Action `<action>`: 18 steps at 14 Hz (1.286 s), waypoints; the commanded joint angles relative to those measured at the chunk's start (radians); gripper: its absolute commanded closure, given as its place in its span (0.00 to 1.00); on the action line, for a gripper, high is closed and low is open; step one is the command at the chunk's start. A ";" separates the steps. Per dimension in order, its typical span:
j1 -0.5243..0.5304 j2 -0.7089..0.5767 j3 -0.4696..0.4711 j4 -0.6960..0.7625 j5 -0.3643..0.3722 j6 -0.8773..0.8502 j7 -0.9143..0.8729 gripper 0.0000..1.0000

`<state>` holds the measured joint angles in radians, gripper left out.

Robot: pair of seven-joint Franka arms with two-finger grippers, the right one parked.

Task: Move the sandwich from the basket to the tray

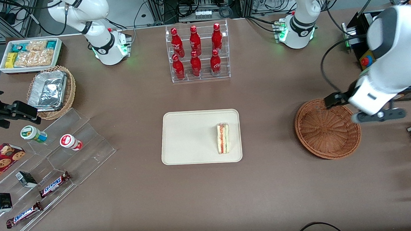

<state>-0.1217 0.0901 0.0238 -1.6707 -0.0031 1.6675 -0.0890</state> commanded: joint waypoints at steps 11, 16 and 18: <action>0.142 -0.128 -0.008 0.009 0.014 -0.098 0.164 0.00; 0.137 -0.124 -0.008 0.028 0.014 -0.100 0.164 0.00; 0.132 -0.119 -0.010 0.042 0.014 -0.101 0.160 0.00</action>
<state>0.0076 -0.0309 0.0231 -1.6579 -0.0017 1.5925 0.0694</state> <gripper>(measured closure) 0.000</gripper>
